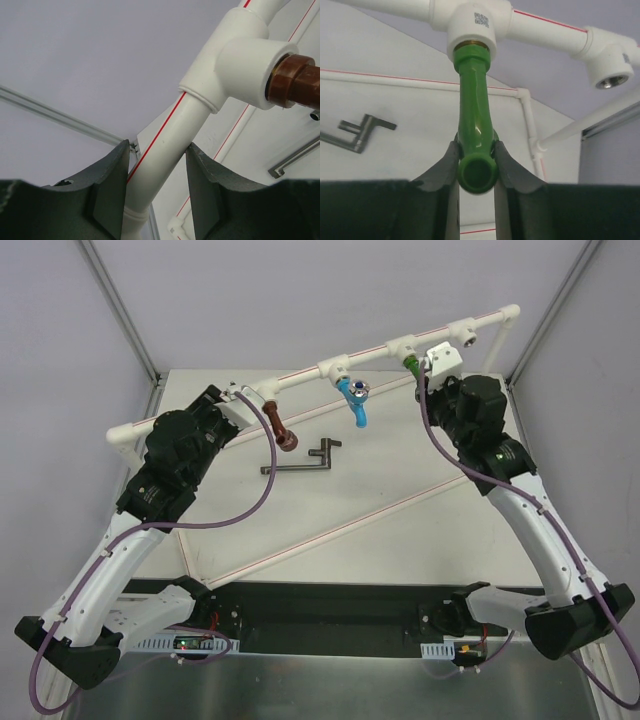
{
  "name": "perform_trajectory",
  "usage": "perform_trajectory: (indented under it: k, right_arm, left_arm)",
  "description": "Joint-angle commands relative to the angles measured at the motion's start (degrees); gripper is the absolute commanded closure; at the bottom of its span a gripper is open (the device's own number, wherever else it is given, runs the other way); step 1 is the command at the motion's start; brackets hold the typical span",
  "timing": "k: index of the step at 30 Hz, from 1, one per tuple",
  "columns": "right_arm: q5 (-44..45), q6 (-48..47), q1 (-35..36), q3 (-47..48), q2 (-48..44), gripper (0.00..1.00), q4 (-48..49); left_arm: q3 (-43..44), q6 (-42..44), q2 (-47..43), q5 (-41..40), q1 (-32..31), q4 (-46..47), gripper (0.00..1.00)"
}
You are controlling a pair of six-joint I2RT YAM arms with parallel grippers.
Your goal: Install the water faucets
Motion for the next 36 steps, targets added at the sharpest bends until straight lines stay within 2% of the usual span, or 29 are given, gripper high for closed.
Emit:
perform_trajectory:
  k: [1, 2, 4, 5, 8, 9, 10, 17, 18, 22, 27, 28, 29, 32, 36]
  right_arm:
    - [-13.91, 24.60, -3.54, 2.11, -2.70, 0.98, 4.13]
    - [-18.90, 34.30, -5.55, 1.49, -2.53, 0.98, 5.62]
    - [-23.76, 45.06, -7.50, 0.00, -2.53, 0.98, 11.40]
    - [-27.52, 54.86, -8.98, -2.01, -2.44, 0.98, 14.22]
    - [-30.89, 70.47, -10.23, -7.36, -2.61, 0.98, 26.61]
    - [-31.25, 79.22, -10.32, -8.43, -2.53, 0.98, 30.12]
    - [-31.51, 82.70, -10.23, -9.40, -2.44, 0.98, 35.90]
    - [-28.28, 109.42, -10.32, -14.68, 0.02, 0.98, 58.08]
    - [-27.65, 115.81, -10.32, -15.82, 1.15, 0.98, 62.81]
    - [-25.01, 121.93, -10.05, -17.84, 2.92, 0.99, 69.70]
    - [-25.19, 119.56, -10.14, -19.43, 1.78, 0.86, 67.43]
    - [-25.10, 119.47, -10.14, -20.21, 1.69, 0.84, 67.43]
    - [-25.53, 118.95, -10.23, -20.40, 1.60, 0.76, 67.43]
    - [-28.60, 115.80, -10.23, -20.40, 1.78, 0.63, 66.20]
    - [-30.81, 112.72, -10.23, -21.98, 1.08, 0.51, 65.05]
  left_arm:
    - [-2.36, -7.29, 1.31, 1.59, -0.25, -7.60, 1.00]
    - [-2.36, -7.38, 1.22, 1.59, -0.25, -7.60, 1.00]
    - [-2.28, -7.46, 1.22, 1.67, -0.25, -7.60, 1.00]
    - [-2.27, -7.38, 1.31, 1.85, -0.25, -7.60, 1.00]
    - [-2.27, -7.38, 1.22, 1.85, -0.25, -7.60, 1.00]
    - [-2.27, -7.38, 1.13, 1.85, -0.25, -7.60, 1.00]
    - [-2.27, -7.38, 1.13, 1.76, -0.25, -7.60, 1.00]
    - [-2.27, -7.38, 1.04, 1.76, -0.25, -7.60, 1.00]
    - [-2.27, -7.38, 0.96, 1.68, -0.25, -7.60, 1.00]
    - [-2.36, -7.29, 0.95, 1.50, -0.25, -7.52, 1.00]
    - [-2.36, -7.29, 0.96, 1.41, -0.25, -7.52, 1.00]
    - [-2.36, -7.29, 1.04, 1.50, -0.25, -7.60, 1.00]
    - [-2.36, -7.29, 1.04, 1.41, -0.25, -7.60, 1.00]
    - [-2.36, -7.38, 0.96, 1.41, -0.25, -7.60, 1.00]
    - [-2.36, -7.29, 1.13, 1.32, -0.25, -7.60, 1.00]
